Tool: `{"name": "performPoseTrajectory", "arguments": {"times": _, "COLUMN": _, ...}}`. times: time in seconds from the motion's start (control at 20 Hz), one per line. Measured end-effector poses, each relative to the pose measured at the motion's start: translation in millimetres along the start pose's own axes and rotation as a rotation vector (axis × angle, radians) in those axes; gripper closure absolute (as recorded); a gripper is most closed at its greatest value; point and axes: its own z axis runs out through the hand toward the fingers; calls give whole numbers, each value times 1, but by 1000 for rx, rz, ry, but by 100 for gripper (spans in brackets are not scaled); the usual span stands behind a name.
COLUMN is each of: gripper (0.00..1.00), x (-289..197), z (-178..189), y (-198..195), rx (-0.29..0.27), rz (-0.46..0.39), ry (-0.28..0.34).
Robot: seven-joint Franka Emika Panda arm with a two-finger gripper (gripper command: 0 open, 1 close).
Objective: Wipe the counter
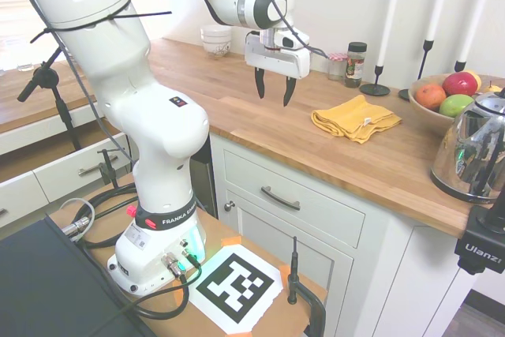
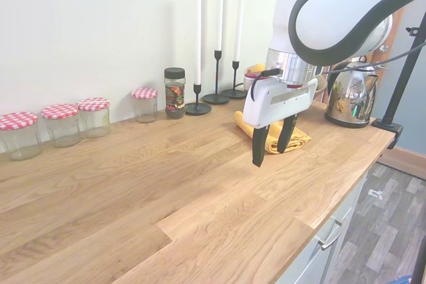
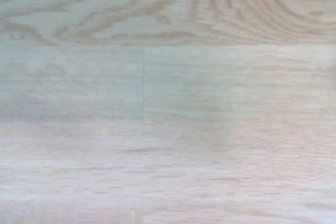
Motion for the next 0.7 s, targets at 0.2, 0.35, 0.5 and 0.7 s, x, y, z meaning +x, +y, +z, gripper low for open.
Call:
{"name": "performPoseTrajectory", "arguments": {"times": 0.2, "gripper": 0, "x": 7, "z": -2, "y": 1, "rx": 6, "rz": 25, "ry": 5}}
{"name": "performPoseTrajectory", "arguments": {"times": 0.35, "gripper": 0, "x": 30, "z": -7, "y": 6, "rx": 20, "rz": 67, "ry": 8}}
{"name": "performPoseTrajectory", "arguments": {"times": 0.5, "gripper": 0, "x": 63, "z": -13, "y": 14, "rx": 36, "rz": 113, "ry": 12}}
{"name": "performPoseTrajectory", "arguments": {"times": 0.7, "gripper": 0, "x": 117, "z": -15, "y": 28, "rx": 46, "rz": 166, "ry": 18}}
